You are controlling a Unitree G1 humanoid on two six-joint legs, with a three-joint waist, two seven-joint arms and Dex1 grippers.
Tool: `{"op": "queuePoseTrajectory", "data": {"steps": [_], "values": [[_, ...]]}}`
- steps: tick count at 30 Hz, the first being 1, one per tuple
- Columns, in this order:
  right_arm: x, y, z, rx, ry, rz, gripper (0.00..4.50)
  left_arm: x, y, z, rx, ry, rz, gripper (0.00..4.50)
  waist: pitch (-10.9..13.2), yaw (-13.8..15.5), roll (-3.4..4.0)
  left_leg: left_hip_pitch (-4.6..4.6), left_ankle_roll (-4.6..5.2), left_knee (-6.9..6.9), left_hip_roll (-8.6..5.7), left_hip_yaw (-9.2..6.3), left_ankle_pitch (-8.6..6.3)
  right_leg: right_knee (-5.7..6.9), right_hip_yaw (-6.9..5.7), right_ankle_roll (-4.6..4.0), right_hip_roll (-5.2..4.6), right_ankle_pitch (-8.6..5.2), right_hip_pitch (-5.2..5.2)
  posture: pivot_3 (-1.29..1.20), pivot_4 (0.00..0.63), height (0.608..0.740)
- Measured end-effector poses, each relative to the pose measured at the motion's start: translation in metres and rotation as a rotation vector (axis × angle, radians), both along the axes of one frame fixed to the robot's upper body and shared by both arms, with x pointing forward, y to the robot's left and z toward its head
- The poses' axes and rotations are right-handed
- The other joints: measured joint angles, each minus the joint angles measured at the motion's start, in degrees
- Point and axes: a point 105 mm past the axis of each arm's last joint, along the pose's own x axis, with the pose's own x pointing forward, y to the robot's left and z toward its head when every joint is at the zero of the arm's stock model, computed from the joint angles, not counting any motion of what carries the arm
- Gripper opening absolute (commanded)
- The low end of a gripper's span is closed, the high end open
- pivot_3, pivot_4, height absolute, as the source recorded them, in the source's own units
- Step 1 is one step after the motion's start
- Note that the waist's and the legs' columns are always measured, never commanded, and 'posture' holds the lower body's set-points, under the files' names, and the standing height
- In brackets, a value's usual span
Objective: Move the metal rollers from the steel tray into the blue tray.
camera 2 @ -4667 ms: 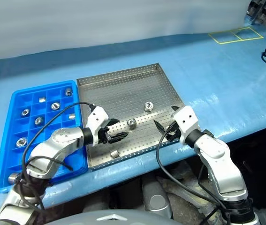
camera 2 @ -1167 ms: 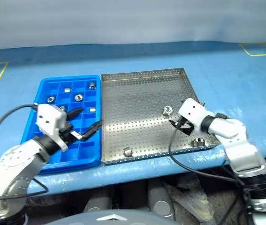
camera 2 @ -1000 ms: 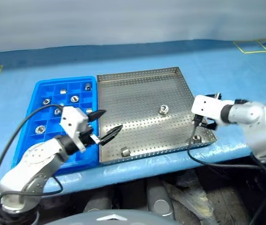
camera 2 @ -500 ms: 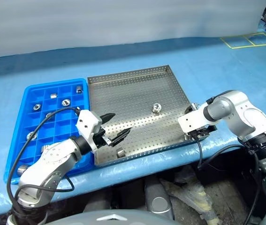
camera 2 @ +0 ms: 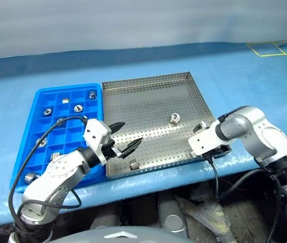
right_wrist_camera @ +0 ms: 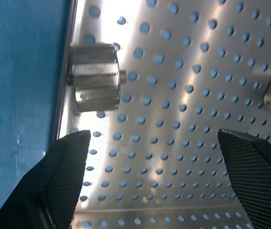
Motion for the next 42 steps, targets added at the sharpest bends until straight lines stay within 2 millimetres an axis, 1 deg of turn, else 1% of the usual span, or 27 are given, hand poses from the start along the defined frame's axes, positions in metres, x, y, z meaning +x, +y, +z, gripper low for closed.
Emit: {"op": "queuePoseTrajectory", "data": {"steps": [3,12,15,18,21,23,29,33,35,38,42], "values": [[-0.004,0.011,-0.001,0.039,0.014,0.015,4.5,0.0,0.0,0.0,0.001,-0.001,-0.001,4.47,0.0,0.38,0.0,-0.01,0.03,0.0,0.0,0.0,-0.02,-0.04,-0.01,0.01,-0.01,-0.01,0.01,-0.2,0.15,0.74],[-0.011,0.02,-0.004,0.062,0.052,0.033,4.5,0.0,0.001,0.0,0.006,-0.002,-0.001,4.47,-0.01,0.78,0.01,-0.08,0.13,-0.04,0.04,-0.03,-0.1,-0.36,-0.2,0.01,-0.11,-0.02,0.08,-0.2,0.15,0.74],[-0.015,0.032,-0.008,0.098,0.079,0.071,4.5,0.0,0.001,0.0,0.008,-0.002,0.0,4.47,-0.01,0.83,0.02,-0.14,0.14,-0.08,0.05,-0.08,-0.11,-0.48,-0.28,0.01,-0.12,-0.01,0.08,-0.2,0.15,0.74],[-0.018,0.049,-0.01,0.143,0.086,0.125,4.5,0.001,0.002,-0.001,0.011,-0.001,0.002,4.47,-0.02,0.78,0.03,-0.2,0.14,-0.09,0.05,-0.12,-0.13,-0.53,-0.35,0.02,-0.15,-0.01,0.06,-0.2,0.15,0.74],[-0.02,0.07,-0.011,0.185,0.087,0.202,4.5,0.001,0.003,-0.001,0.018,0.0,0.002,4.47,-0.01,0.75,0.03,-0.21,0.13,-0.09,0.05,-0.14,-0.14,-0.54,-0.42,0.02,-0.19,-0.01,0.06,-0.2,0.15,0.74],[-0.021,0.08,-0.012,0.203,0.085,0.235,4.5,0.001,0.003,-0.002,0.02,0.001,0.002,4.47,-0.01,0.76,0.03,-0.21,0.13,-0.09,0.02,-0.14,-0.14,-0.53,-0.46,0.02,-0.25,-0.01,0.06,-0.19,0.15,0.74],[-0.019,0.095,-0.015,0.256,0.091,0.266,4.5,0.001,0.005,-0.002,0.025,0.0,0.007,4.47,-0.01,0.76,0.03,-0.21,0.15,-0.05,-0.05,-0.16,-0.14,-0.53,-0.53,0.03,-0.49,0.0,0.09,-0.18,0.15,0.74],[-0.016,0.111,-0.019,0.321,0.083,0.269,4.5,0.001,0.005,-0.002,0.028,0.0,0.009,4.47,-0.01,0.64,0.05,-0.21,0.11,-0.05,-0.04,-0.19,-0.12,-0.49,-0.55,0.02,-0.5,0.01,0.08,-0.19,0.15,0.74],[-0.012,0.119,-0.018,0.355,0.065,0.269,4.5,0.001,0.006,-0.002,0.029,0.0,0.009,4.47,-0.01,0.59,0.06,-0.21,0.1,-0.05,-0.04,-0.2,-0.12,-0.48,-0.55,0.02,-0.5,0.01,0.08,-0.19,0.15,0.74],[-0.007,0.133,-0.009,0.416,0.018,0.28,4.5,0.001,0.006,-0.002,0.034,0.0,0.008,4.47,-0.01,0.55,0.06,-0.21,0.1,-0.05,-0.06,-0.23,-0.11,-0.47,-0.56,0.02,-0.5,0.02,0.08,-0.19,0.15,0.74],[-0.004,0.143,-0.002,0.491,-0.004,0.268,4.5,0.003,0.012,-0.002,0.046,-0.003,0.027,4.47,-0.02,0.58,0.07,-0.26,0.1,-0.05,-0.06,-0.31,-0.11,-0.49,-0.64,0.02,-0.65,0.02,0.07,-0.2,0.15,0.74]]}}
